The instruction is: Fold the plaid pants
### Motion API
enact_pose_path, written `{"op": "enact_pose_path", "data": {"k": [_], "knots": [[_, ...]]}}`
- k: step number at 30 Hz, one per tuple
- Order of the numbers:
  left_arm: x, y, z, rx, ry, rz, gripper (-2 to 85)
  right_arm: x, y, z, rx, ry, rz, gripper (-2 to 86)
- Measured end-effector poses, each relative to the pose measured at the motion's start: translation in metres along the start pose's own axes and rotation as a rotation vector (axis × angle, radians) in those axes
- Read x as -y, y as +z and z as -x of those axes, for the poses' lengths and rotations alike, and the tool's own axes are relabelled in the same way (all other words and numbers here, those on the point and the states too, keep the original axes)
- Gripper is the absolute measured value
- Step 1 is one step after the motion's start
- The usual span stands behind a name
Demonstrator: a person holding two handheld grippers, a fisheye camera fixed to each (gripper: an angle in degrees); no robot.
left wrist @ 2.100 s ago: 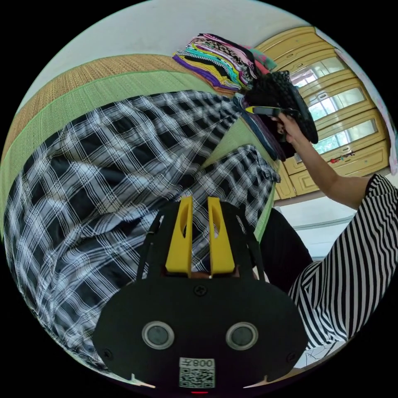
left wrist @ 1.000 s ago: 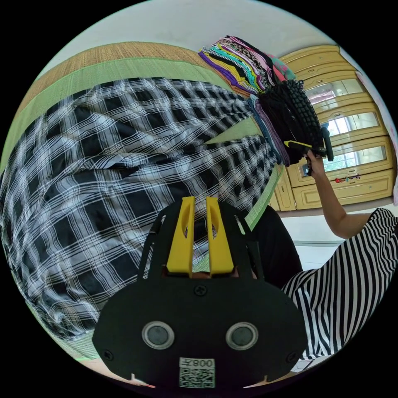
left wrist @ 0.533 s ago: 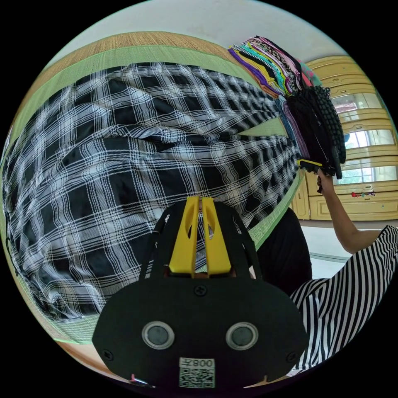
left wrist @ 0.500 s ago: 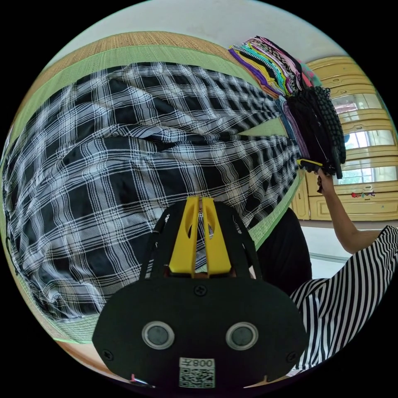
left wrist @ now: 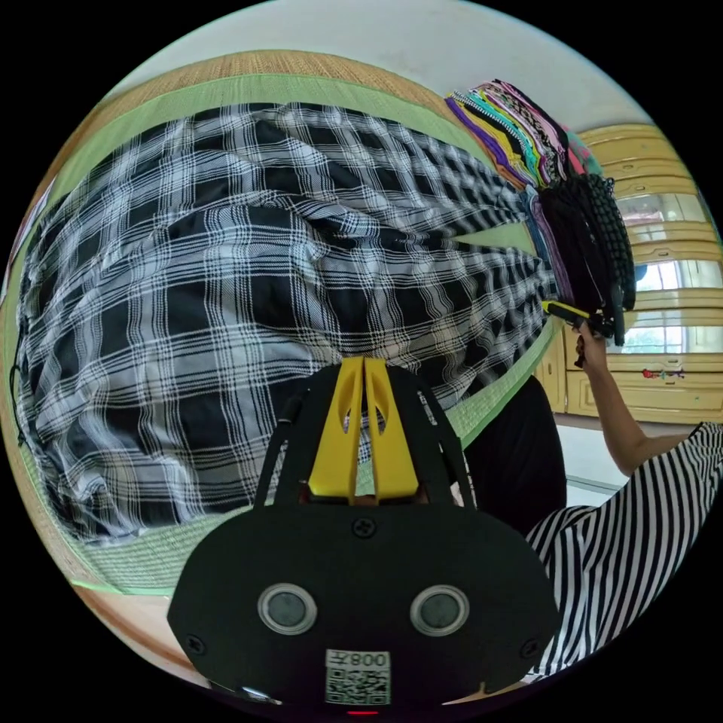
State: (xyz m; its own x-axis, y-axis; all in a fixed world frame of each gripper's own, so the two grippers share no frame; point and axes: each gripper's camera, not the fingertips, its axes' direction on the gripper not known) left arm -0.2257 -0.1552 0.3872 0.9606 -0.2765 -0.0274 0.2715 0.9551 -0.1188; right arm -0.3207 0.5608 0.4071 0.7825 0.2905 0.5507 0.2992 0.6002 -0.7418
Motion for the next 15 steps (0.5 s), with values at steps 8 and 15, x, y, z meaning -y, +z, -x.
{"op": "enact_pose_path", "data": {"k": [8,15], "knots": [[-0.011,-0.016,0.004,-0.057,-0.039,-0.057,0.1,-0.007,0.006,-0.057,0.170,0.145,-0.004,-0.1],[0.026,-0.011,-0.024,-0.101,0.091,-0.087,0.1,-0.004,-0.003,0.002,0.286,-0.003,-0.058,0.0]]}}
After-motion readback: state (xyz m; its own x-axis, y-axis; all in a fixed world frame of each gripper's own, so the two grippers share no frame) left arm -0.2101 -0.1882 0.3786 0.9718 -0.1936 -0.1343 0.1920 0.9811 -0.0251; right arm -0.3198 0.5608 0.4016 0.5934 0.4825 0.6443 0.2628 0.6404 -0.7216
